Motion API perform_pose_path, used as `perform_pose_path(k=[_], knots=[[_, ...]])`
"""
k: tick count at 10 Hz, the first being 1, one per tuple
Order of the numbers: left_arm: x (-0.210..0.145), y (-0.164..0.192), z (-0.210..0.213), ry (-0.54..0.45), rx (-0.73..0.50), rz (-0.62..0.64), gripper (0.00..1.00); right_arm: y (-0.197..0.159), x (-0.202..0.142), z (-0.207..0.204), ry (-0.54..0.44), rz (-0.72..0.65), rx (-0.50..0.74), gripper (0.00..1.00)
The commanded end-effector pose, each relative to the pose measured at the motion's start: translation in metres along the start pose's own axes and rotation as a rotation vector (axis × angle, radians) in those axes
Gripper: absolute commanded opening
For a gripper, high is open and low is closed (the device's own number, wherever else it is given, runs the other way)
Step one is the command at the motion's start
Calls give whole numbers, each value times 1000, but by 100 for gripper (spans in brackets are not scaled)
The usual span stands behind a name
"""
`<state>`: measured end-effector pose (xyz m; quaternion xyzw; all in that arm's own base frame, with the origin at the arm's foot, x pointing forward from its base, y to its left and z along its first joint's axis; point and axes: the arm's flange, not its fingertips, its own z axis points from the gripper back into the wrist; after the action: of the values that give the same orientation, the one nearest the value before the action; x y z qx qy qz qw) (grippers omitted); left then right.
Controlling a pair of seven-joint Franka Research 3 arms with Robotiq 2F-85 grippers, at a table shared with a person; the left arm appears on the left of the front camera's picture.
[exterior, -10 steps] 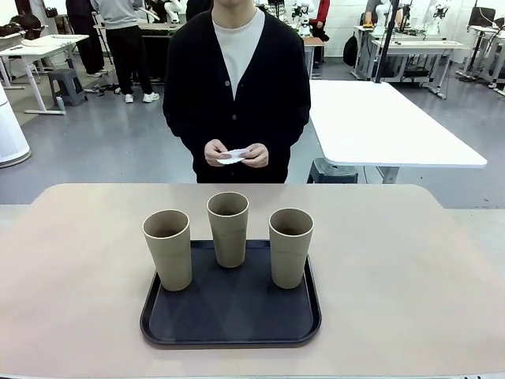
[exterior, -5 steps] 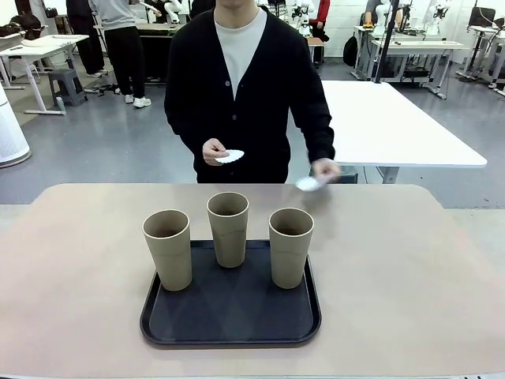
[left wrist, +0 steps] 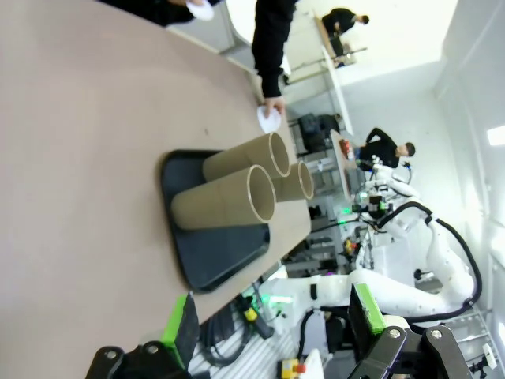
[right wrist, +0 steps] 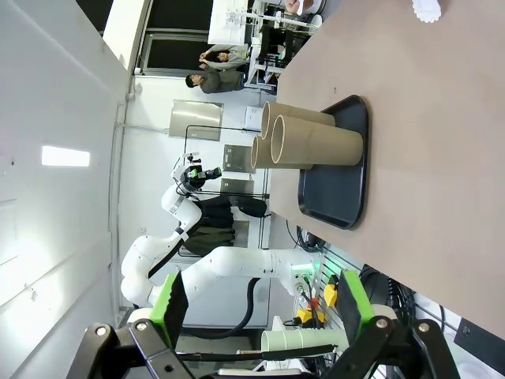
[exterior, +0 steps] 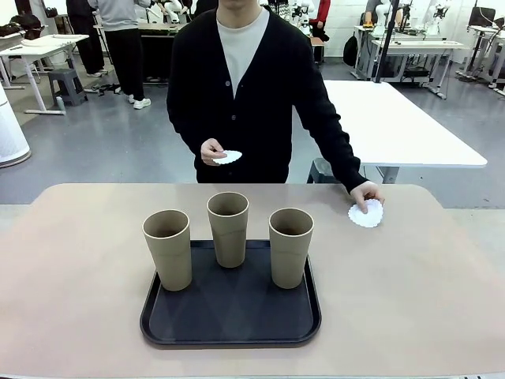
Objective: Place coasters on the table and set cups on them.
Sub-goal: Pick up one Reusable plastic cup and place it on a coaster set by the human.
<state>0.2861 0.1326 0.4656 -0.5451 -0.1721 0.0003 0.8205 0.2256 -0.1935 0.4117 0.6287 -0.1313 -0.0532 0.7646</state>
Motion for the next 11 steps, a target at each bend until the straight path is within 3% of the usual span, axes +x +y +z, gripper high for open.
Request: perform_pose_path(k=[1,6,8,11], knots=[[0,1,2,-7,-9,-4,100,0,0,0,0,4,13,100],[0,1,2,-7,-9,-4,100,0,0,0,0,0,0,100],[0,1,2,-7,-9,-4,100,17,27,-31,55,232,-48,100],[0,1,2,-7,-9,-4,100,92,56,-137,179,730,-238,100]])
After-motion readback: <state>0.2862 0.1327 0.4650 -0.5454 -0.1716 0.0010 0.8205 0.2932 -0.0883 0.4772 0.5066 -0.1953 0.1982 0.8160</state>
